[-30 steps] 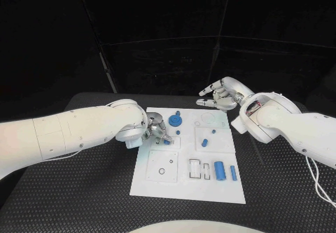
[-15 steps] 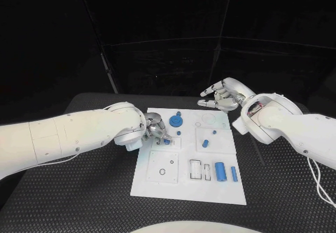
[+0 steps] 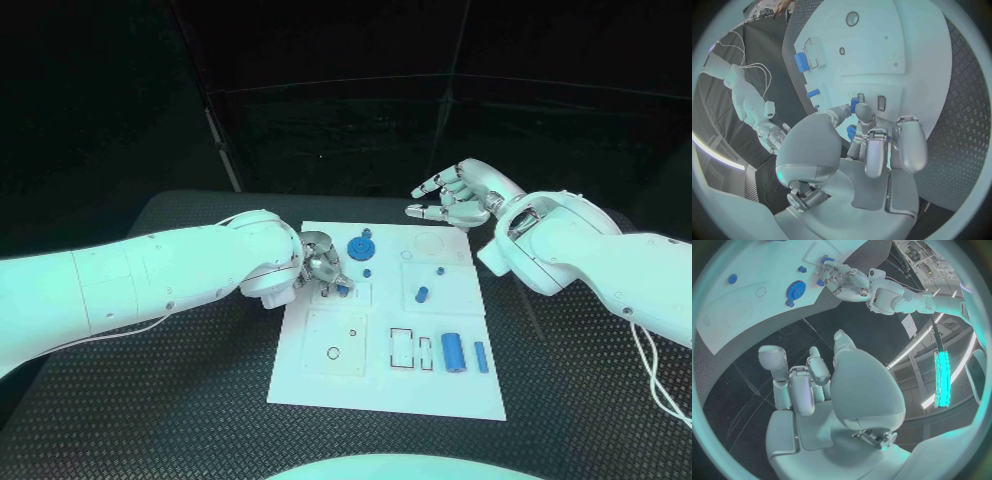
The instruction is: Assemble the parts on the task board
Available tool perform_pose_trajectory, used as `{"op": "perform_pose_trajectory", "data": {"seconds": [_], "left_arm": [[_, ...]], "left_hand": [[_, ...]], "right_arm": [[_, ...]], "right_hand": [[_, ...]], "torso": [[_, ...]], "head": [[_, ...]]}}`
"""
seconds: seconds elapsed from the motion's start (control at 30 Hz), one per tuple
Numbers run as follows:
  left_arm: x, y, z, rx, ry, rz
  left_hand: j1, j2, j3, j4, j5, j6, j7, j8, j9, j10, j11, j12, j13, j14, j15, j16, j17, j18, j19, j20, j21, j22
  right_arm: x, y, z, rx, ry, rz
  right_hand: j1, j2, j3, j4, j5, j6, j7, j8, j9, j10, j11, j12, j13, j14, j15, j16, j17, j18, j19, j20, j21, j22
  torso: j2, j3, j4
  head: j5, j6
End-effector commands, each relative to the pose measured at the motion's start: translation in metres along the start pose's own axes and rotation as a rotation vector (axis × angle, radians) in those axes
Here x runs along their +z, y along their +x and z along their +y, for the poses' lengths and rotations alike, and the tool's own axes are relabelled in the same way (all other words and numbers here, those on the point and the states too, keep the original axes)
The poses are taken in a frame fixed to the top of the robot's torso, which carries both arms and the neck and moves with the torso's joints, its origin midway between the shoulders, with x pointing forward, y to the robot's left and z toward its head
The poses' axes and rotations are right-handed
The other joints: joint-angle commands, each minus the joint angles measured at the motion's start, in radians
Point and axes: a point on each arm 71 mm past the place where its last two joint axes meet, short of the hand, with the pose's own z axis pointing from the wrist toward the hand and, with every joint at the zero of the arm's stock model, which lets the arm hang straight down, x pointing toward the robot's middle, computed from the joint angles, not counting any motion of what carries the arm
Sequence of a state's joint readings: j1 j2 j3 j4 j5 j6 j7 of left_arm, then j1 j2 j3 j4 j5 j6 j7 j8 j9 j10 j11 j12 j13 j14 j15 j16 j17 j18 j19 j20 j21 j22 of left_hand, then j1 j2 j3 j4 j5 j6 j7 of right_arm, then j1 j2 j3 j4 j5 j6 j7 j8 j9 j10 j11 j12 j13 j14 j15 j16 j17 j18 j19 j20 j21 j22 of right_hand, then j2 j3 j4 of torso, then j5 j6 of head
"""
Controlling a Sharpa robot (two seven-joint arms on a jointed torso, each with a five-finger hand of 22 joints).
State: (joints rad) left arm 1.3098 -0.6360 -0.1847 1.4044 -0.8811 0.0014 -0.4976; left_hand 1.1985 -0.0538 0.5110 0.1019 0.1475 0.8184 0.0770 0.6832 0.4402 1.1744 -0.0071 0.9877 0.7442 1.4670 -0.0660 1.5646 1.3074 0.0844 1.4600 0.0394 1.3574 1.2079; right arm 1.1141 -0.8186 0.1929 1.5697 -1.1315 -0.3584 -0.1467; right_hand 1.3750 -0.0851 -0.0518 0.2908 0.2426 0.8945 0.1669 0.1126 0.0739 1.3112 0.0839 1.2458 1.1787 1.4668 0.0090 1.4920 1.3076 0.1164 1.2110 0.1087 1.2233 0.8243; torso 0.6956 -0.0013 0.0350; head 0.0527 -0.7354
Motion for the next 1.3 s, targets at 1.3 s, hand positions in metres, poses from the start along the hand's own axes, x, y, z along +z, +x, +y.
{"op": "perform_pose_trajectory", "data": {"seconds": [1.3], "left_arm": [[0.0047, 0.0027, 0.0031, 0.074, -0.030, 0.073]], "left_hand": [[0.001, -0.003, 0.166, -0.150, 0.005, 0.003, -0.003, 0.021, 0.062, 0.007, 0.002, 0.004, -0.003, 0.104, -0.004, 0.006, 0.263, -0.013, -0.004, -0.002, -0.005, -0.005]], "right_arm": [[0.0015, 0.0001, 0.0009, 0.007, -0.012, 0.002]], "right_hand": [[-0.005, 0.006, -0.007, -0.002, 0.012, 0.007, -0.003, 0.006, 0.001, 0.001, -0.007, 0.000, 0.000, 0.060, -0.009, -0.007, 0.072, 0.019, -0.008, -0.001, -0.007, -0.003]], "torso": [[0.000, 0.0001, 0.0012]], "head": [[-0.001, -0.012]]}}
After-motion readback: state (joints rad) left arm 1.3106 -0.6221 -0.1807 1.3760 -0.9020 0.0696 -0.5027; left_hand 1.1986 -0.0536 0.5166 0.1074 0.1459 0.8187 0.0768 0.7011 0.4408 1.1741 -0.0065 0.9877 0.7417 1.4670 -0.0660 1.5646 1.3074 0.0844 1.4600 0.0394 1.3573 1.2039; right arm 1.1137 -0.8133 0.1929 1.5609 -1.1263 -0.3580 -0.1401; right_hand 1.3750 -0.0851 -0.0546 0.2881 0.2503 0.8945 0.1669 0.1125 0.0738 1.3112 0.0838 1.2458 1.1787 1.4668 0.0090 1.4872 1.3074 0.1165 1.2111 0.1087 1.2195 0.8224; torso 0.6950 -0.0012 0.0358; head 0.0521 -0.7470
